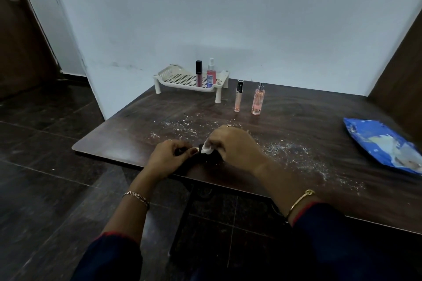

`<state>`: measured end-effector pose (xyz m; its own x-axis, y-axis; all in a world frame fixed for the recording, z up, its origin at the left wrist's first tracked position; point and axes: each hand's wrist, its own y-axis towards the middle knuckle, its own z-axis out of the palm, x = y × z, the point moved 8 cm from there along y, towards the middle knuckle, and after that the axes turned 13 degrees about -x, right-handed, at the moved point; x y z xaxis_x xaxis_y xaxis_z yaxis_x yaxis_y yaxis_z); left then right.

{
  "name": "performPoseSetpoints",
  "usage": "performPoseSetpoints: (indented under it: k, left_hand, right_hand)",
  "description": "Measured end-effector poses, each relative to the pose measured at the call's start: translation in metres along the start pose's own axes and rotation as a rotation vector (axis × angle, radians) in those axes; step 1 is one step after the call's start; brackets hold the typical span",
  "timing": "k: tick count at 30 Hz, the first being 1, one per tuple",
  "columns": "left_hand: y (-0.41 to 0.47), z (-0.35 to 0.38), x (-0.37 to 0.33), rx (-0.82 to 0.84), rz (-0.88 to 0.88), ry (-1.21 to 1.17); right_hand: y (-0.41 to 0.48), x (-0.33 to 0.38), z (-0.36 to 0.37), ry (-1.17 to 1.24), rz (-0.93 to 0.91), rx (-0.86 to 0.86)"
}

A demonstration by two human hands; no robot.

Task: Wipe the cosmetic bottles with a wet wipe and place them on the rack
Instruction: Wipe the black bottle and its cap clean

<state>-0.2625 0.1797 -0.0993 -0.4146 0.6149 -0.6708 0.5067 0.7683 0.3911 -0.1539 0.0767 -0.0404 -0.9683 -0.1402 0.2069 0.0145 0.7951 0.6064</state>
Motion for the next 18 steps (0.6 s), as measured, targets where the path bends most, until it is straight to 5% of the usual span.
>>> performPoseSetpoints:
  k: [14, 18]
  left_hand:
    - [0.002, 0.001, 0.003, 0.010, 0.007, -0.012]
    - [0.002, 0.003, 0.007, 0.027, 0.019, 0.008]
  right_hand:
    - [-0.026, -0.059, -0.010, -0.093, 0.115, 0.060]
    - [-0.025, -0.071, -0.026, -0.042, 0.222, -0.050]
